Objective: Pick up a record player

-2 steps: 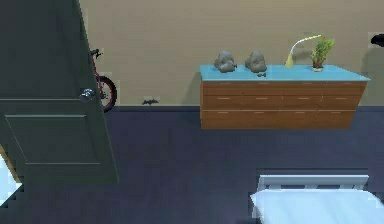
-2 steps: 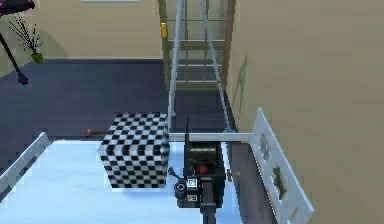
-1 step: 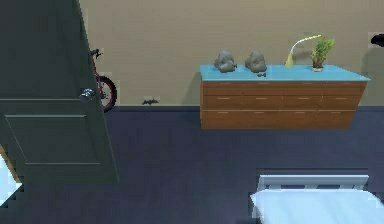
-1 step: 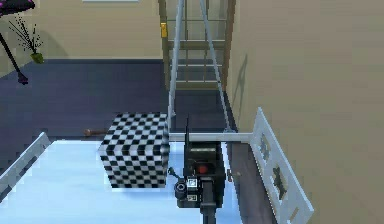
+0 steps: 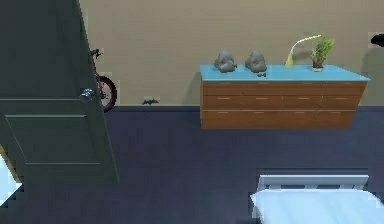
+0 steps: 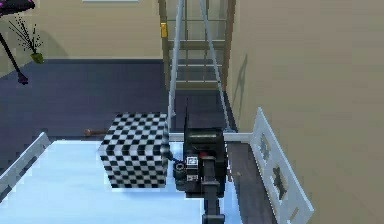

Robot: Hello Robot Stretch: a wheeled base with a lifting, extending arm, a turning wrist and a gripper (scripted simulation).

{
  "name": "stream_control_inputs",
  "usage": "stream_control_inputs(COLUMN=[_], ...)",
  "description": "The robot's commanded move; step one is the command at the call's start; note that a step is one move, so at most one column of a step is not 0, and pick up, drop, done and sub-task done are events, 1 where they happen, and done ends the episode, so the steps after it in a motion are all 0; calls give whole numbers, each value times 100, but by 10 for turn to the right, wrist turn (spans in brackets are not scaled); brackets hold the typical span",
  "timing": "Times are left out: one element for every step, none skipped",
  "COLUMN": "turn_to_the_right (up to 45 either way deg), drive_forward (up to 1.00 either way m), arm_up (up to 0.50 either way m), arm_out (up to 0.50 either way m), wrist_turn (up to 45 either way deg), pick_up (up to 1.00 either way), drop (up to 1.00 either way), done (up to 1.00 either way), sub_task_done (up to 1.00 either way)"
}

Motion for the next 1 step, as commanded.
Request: stream_control_inputs(turn_to_the_right=[0], drive_forward=[0], arm_up=[0], arm_out=[0], wrist_turn=[0], pick_up=[0], drop=[0], done=[100], sub_task_done=[0])
